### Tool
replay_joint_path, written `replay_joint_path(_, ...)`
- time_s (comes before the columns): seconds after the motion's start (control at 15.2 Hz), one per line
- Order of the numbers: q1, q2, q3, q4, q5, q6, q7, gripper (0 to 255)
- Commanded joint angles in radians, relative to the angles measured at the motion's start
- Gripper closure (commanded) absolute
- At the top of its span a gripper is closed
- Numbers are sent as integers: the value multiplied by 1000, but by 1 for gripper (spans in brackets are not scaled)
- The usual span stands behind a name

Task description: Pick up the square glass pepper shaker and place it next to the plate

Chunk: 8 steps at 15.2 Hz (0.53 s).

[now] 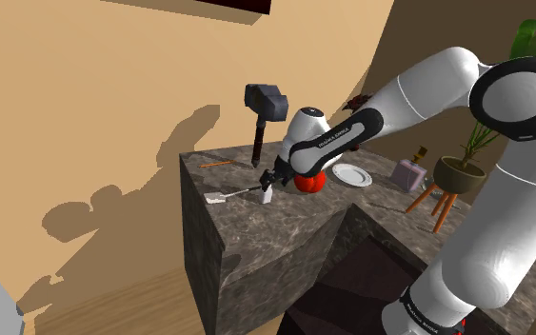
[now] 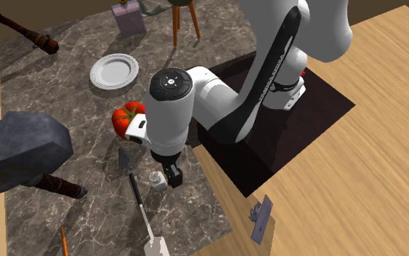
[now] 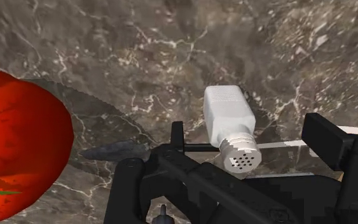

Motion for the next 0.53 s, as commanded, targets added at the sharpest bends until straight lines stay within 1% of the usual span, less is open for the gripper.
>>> replay_joint_path(0.0,6,43,-4,27,-23,29,21,0)
replay_joint_path(0.46,12,152,-16,56,-44,109,36,0)
